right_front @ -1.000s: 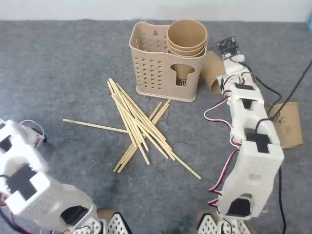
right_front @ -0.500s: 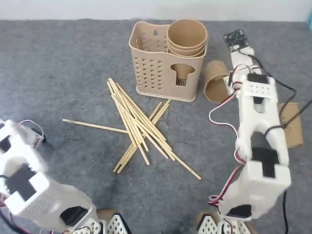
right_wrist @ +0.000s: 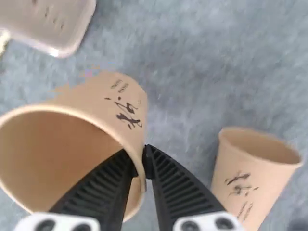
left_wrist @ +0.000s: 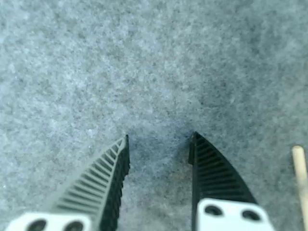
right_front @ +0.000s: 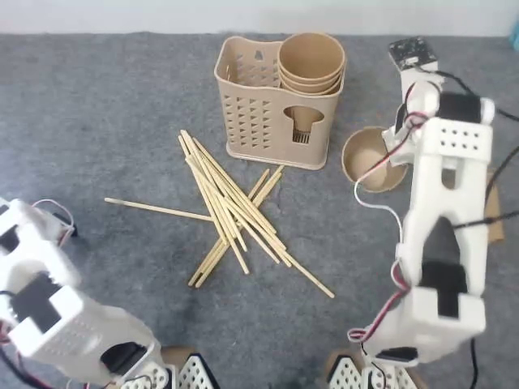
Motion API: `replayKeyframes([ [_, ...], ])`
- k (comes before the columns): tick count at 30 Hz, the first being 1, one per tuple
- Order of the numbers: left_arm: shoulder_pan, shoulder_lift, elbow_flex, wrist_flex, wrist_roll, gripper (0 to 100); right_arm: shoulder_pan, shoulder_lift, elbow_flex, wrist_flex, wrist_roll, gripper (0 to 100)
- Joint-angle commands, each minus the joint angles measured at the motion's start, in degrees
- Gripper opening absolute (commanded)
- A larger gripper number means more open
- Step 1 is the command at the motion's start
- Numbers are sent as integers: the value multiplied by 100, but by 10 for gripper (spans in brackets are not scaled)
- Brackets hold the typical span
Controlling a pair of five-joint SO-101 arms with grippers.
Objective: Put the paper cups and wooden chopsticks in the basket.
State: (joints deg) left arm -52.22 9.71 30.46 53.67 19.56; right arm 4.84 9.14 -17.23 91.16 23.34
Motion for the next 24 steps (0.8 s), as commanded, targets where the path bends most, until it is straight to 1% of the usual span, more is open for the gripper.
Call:
replayKeyframes([
  [1, 149, 0, -110, 35, -62, 195, -31, 629, -967, 664, -105, 8],
  [4, 149, 0, -110, 35, -62, 195, -22, 1376, -1495, 1042, -105, 9],
  [9, 149, 0, -110, 35, -62, 195, 31, 2088, -1899, 1077, -114, 11],
  [12, 149, 0, -110, 35, -62, 195, 57, 2105, -1916, 1086, -123, 44],
  [15, 149, 0, -110, 35, -62, 195, 57, 2044, -1916, 1121, -123, 137],
  [17, 149, 0, -110, 35, -62, 195, 57, 2000, -1916, 1121, -123, 182],
  [21, 149, 0, -110, 35, -62, 195, 66, 1877, -1916, 1138, -132, 186],
  [24, 149, 0, -110, 35, -62, 195, 136, 1719, -1890, 1138, -527, 186],
])
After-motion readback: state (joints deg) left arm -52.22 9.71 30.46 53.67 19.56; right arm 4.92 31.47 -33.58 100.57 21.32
